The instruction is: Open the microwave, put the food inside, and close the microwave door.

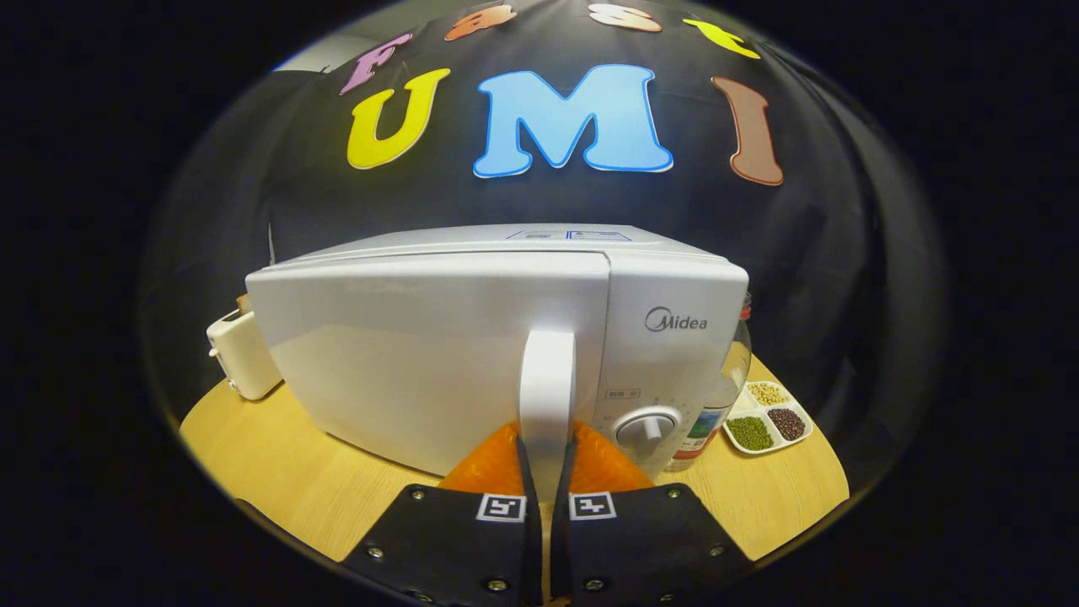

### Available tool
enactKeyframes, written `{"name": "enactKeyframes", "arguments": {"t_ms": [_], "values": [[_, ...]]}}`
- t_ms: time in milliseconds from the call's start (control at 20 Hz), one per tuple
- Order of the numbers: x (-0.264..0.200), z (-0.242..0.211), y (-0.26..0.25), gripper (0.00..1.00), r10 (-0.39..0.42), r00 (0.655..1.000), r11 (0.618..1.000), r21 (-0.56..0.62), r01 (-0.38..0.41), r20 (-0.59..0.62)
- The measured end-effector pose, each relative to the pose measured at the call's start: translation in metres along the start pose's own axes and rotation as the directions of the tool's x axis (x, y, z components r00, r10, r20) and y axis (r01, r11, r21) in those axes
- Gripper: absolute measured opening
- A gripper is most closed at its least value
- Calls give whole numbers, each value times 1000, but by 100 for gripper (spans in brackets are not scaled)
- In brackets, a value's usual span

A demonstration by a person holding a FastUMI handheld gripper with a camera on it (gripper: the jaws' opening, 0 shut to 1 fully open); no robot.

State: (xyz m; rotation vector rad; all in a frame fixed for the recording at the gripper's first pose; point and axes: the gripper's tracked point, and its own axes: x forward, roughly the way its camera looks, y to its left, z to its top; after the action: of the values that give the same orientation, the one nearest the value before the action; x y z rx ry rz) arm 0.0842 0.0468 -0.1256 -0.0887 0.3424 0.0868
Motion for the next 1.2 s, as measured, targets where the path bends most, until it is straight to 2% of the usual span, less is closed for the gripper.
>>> {"name": "enactKeyframes", "arguments": {"t_ms": [100, 500, 900, 1200], "values": [[-18, -2, 8, 4, 17, 1000, 999, -47, -17, 5], [-84, -32, 47, 4, 78, 992, 994, -75, -85, -98], [-139, -54, 106, 4, 75, 990, 991, -102, -88, -123], [-168, -64, 153, 4, 82, 988, 993, -76, -93, -134]]}}
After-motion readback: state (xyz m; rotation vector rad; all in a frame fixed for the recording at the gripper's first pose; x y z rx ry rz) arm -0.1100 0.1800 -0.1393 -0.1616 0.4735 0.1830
